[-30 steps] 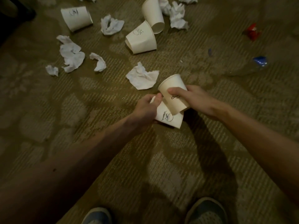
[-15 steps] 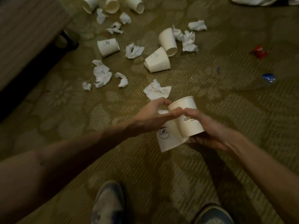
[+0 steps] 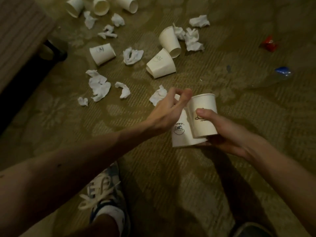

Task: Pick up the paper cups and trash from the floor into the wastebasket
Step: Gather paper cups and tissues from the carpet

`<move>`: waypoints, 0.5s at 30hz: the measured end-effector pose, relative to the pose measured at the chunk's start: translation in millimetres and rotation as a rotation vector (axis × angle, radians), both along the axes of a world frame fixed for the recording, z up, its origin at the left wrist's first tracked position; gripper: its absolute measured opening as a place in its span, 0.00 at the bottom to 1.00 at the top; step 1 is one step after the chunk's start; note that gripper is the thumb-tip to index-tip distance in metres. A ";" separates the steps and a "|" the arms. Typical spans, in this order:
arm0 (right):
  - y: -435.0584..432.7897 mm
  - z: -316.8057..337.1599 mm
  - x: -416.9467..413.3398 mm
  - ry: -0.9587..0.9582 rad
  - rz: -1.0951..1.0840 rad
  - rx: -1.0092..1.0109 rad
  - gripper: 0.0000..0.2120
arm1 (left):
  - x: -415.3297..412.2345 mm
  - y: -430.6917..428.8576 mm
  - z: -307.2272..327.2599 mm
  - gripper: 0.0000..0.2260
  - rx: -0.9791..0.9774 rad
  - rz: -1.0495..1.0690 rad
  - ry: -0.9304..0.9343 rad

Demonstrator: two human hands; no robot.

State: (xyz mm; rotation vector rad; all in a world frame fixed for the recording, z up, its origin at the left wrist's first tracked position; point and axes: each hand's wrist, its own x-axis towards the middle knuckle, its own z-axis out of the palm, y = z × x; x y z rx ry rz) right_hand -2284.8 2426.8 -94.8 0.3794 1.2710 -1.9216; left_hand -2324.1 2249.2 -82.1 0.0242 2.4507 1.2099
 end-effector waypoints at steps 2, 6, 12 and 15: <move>-5.9 -3.9 -4.3 -0.005 -0.082 0.110 0.34 | -17.1 -11.6 -11.9 0.23 -0.106 0.020 0.081; -14.4 -8.8 -12.6 -0.004 -0.205 0.221 0.33 | -51.3 -37.5 -34.9 0.32 -0.354 0.009 0.138; -28.1 -19.5 -30.7 -0.038 -0.316 0.325 0.36 | -56.3 -54.5 -73.5 0.28 -0.334 -0.255 0.076; -35.6 -23.9 -39.3 -0.056 -0.341 0.383 0.37 | -51.2 -60.0 -88.3 0.28 -0.499 -0.394 0.298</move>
